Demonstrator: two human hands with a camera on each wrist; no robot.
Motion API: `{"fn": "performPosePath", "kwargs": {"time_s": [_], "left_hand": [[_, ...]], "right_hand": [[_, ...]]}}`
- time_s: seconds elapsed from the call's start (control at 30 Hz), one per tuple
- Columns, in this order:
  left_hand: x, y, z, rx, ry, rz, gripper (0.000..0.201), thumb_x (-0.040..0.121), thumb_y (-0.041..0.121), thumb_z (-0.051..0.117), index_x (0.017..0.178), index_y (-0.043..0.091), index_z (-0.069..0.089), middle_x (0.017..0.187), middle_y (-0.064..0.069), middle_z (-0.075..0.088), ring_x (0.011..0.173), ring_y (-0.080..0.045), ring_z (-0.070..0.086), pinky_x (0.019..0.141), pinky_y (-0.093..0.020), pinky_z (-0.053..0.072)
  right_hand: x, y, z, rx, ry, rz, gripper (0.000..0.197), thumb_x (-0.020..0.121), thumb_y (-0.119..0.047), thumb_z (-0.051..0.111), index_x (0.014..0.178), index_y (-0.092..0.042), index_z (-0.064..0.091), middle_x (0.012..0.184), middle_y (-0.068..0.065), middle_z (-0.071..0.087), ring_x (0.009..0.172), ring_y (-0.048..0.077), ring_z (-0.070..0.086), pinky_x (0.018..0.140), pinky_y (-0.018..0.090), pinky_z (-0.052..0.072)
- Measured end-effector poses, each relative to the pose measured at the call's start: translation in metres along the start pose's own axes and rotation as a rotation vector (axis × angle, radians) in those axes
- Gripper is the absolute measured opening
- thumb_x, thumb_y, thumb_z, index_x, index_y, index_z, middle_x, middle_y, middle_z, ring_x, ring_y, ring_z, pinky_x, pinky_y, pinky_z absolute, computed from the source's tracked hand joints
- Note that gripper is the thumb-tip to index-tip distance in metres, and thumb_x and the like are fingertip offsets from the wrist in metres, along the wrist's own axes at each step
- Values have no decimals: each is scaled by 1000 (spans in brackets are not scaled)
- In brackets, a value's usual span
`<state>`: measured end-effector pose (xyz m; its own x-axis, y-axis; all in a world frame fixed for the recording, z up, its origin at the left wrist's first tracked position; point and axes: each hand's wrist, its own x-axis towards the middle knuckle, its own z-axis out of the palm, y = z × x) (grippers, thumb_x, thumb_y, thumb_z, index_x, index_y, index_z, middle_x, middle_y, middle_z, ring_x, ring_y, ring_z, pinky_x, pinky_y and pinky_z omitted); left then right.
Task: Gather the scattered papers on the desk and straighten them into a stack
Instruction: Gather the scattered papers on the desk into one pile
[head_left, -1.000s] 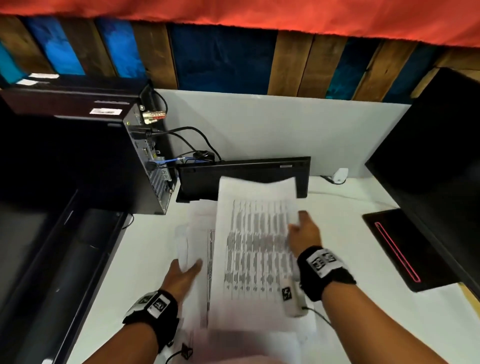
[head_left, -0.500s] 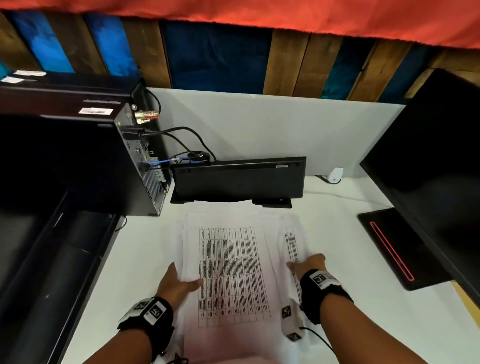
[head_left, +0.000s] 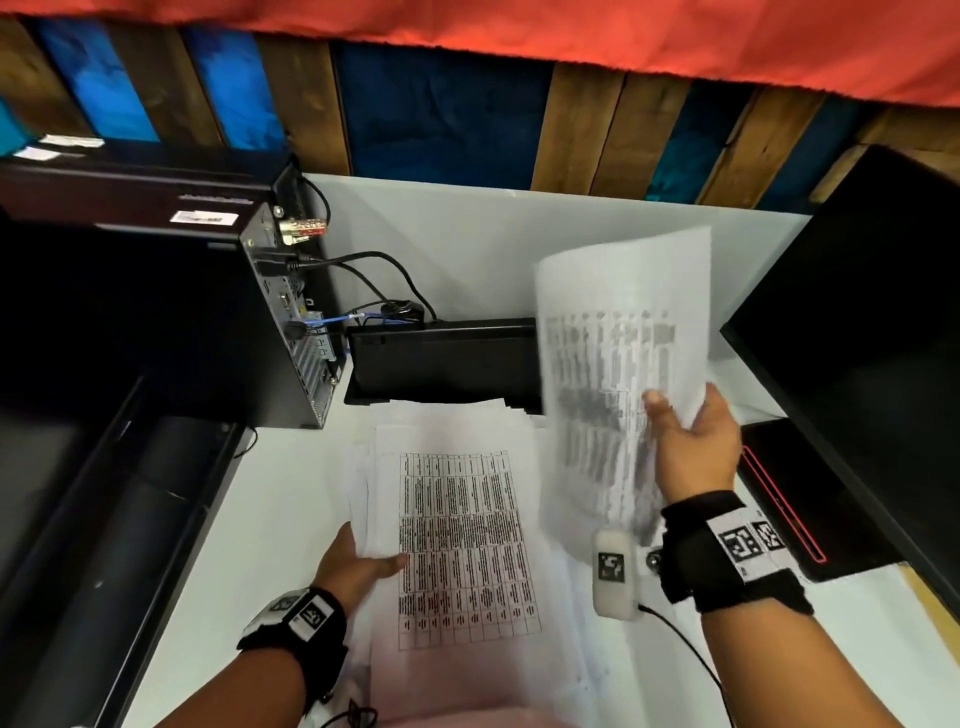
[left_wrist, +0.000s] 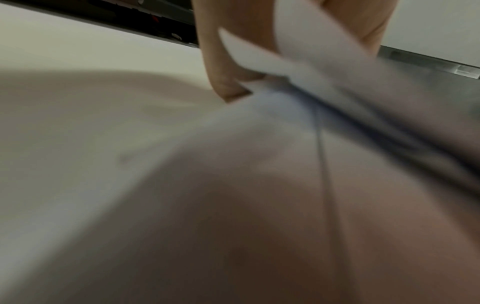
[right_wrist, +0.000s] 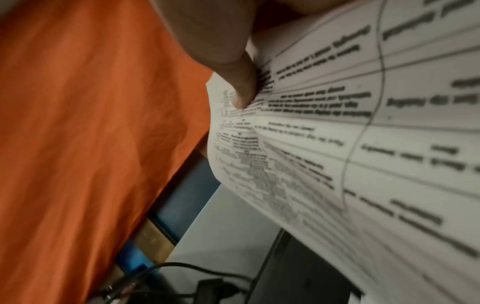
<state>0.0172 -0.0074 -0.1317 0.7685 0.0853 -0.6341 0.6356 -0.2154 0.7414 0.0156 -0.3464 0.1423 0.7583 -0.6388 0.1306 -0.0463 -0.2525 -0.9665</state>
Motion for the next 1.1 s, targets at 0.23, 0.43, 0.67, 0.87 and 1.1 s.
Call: {"fn": "performPosePath", "kwargs": {"time_s": [0.23, 0.43, 0.67, 0.87, 1.1], "left_hand": [[-74, 69, 12, -140, 9, -11, 107, 75, 69, 60, 153, 17, 9, 160, -2, 18, 146, -24, 22, 117, -41, 21], [-76, 75, 11, -146, -65, 36, 130, 55, 72, 75, 153, 18, 8, 159, -1, 22, 144, -22, 27, 118, -40, 23], [-100, 104, 33, -13, -60, 362, 65, 74, -6, 73, 126, 26, 48, 112, 0, 65, 105, -22, 62, 92, -34, 51], [-134, 155, 18, -265, -193, 417, 43, 74, -11, 72, 111, 8, 62, 102, -15, 74, 97, -34, 70, 89, -51, 54], [-156, 204, 4, -324, -122, 590, 57, 64, -14, 78, 116, 6, 62, 106, -6, 75, 98, -16, 71, 80, -23, 58]], "right_hand": [[-41, 101, 47, -407, -305, 412, 38, 83, -29, 67, 111, -4, 62, 104, 16, 70, 96, 31, 66, 81, 33, 52], [-68, 132, 57, -936, -442, 430, 93, 65, -65, 70, 136, -18, 33, 136, 8, 37, 126, 29, 36, 100, 46, 40], [-58, 150, 45, -456, -363, 514, 126, 44, -49, 91, 145, -13, 26, 147, 13, 34, 133, 32, 38, 110, 45, 34], [-22, 114, 5, 267, -571, 607, 95, 35, -28, 96, 119, -2, 60, 106, 10, 73, 96, 18, 71, 95, 38, 49], [-21, 17, 0, 308, -448, 286, 34, 59, 4, 82, 90, -3, 69, 79, 3, 77, 79, 15, 74, 74, 24, 58]]}}
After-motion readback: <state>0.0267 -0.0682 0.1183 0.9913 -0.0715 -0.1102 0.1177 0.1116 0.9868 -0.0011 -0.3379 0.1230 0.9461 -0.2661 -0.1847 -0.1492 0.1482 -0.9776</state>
